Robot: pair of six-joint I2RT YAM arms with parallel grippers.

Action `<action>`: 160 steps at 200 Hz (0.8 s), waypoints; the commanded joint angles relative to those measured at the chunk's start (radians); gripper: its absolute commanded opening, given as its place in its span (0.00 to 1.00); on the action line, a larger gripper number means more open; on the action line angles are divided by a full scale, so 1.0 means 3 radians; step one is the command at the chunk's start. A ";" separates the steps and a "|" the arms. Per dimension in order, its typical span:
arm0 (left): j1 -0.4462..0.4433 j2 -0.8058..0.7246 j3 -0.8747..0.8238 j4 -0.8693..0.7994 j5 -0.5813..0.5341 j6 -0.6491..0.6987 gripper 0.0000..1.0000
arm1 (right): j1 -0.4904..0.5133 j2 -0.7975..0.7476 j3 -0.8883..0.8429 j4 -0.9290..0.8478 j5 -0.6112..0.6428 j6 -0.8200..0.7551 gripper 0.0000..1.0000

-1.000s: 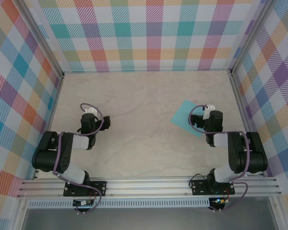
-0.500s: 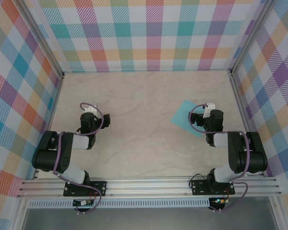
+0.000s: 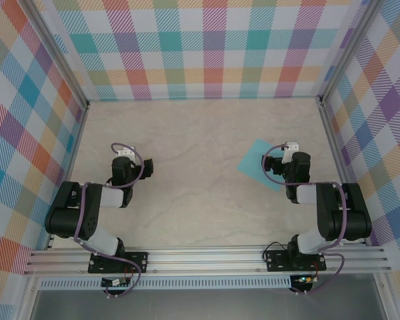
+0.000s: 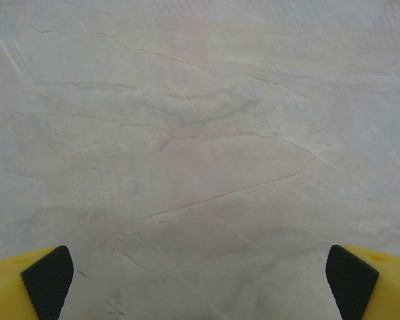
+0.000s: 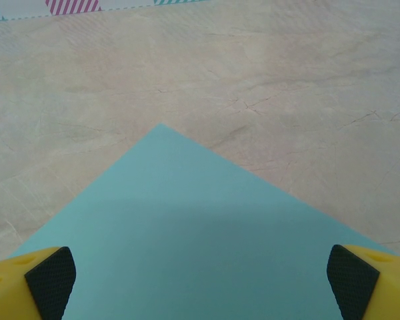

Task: Fold a paper plane with a square sheet of paper (pick it up from the middle)
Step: Move the square sheet of paper to the center of the table.

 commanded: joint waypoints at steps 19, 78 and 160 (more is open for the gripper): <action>0.0067 -0.0030 0.0023 0.0221 0.0003 0.0022 1.00 | -0.0013 -0.0059 0.0113 -0.0013 0.0026 0.0006 1.00; 0.0093 -0.0658 0.0073 -0.0444 -0.0124 -0.0143 1.00 | -0.0012 -0.0569 0.0799 -0.1954 0.0152 0.0479 1.00; 0.0160 -0.1697 0.0550 -0.2359 -0.0346 -0.1164 1.00 | -0.0015 -0.0237 0.1951 -0.3788 -0.0955 0.1283 1.00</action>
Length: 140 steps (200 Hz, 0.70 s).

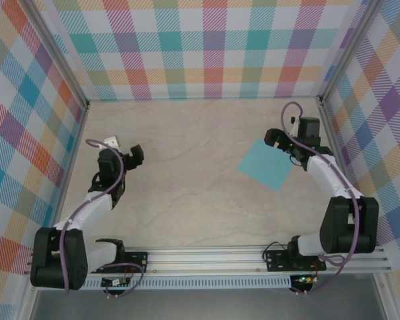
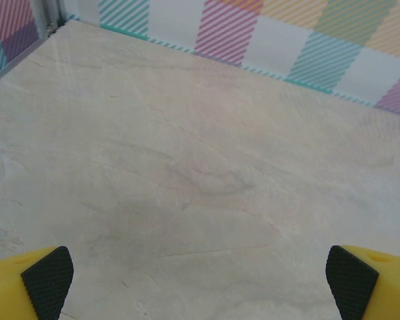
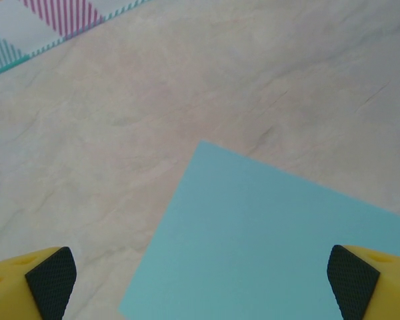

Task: Fold a paper plane with a square sheet of paper (pick it up from the middle)
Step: Move the square sheet of paper to the center of the table.

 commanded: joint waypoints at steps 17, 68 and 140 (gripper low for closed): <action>0.0081 -0.0439 0.0023 -0.0831 -0.0178 -0.0738 1.00 | -0.0010 0.0284 0.0171 -0.0561 -0.0796 0.0582 1.00; 0.0082 -0.0425 0.0125 -0.1086 0.0537 -0.0954 1.00 | 0.0046 0.0566 0.0231 -0.0680 -0.0919 0.0688 0.94; 0.0076 -0.0253 0.0203 -0.1122 0.1266 -0.1110 1.00 | 0.0325 0.1010 0.0499 -0.0802 -0.0847 0.0589 0.89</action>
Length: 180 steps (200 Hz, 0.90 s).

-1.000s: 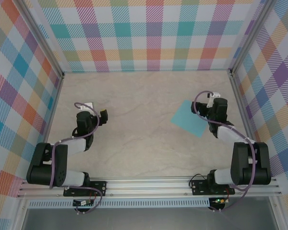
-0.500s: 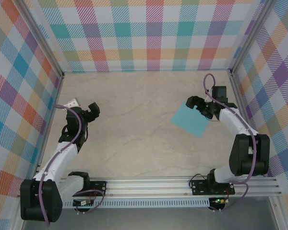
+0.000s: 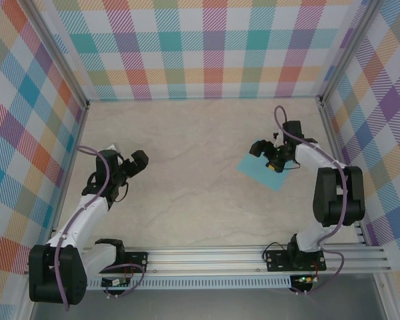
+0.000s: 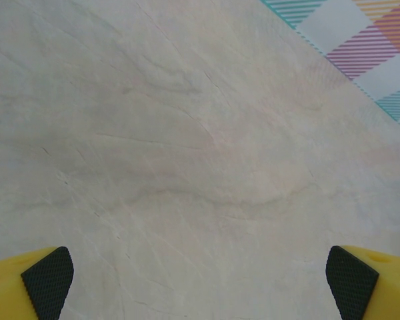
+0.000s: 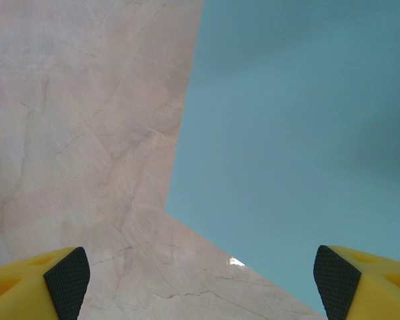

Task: Fold a paper plane with a square sheet of paper (pick it up from the middle)
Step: Move the square sheet of paper to the center of the table.

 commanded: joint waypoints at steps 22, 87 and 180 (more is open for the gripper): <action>0.0028 0.0061 0.0070 -0.0090 0.0460 -0.0103 1.00 | 0.0193 0.0349 0.0431 -0.0222 0.0069 -0.0055 0.89; -0.0068 0.0225 0.0145 -0.0353 0.0651 -0.0024 1.00 | 0.0402 0.1059 0.1162 -0.0548 0.0423 -0.0005 0.87; -0.0267 0.0256 0.0192 -0.0511 0.0633 0.0030 1.00 | 0.0876 0.1220 0.0895 -0.0585 0.0038 -0.0545 0.79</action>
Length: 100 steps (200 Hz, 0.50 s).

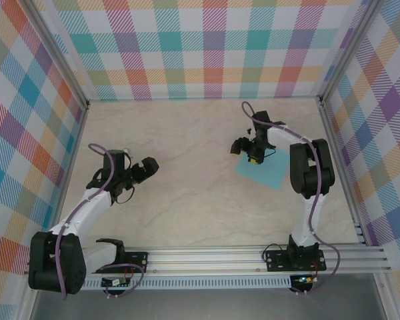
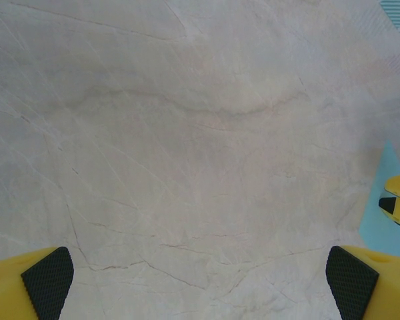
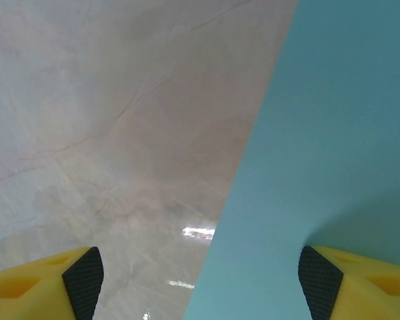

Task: Fold a paper plane with a square sheet of paper (pick it up from the middle)
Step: Move the square sheet of paper to the center of the table.

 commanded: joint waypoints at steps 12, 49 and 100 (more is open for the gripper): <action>-0.0109 -0.0026 0.0073 -0.0068 0.0074 0.0077 1.00 | 0.0372 -0.0042 -0.0410 -0.0050 -0.0440 -0.0407 0.78; -0.0230 0.0016 0.0073 -0.0021 0.0078 0.0065 1.00 | 0.0730 -0.0374 -0.0551 -0.0141 -0.0585 -0.0719 0.77; -0.0423 0.0174 0.0159 0.0036 0.0035 0.0034 1.00 | 0.0771 -0.0626 -0.0355 -0.0240 0.0178 -0.0414 0.80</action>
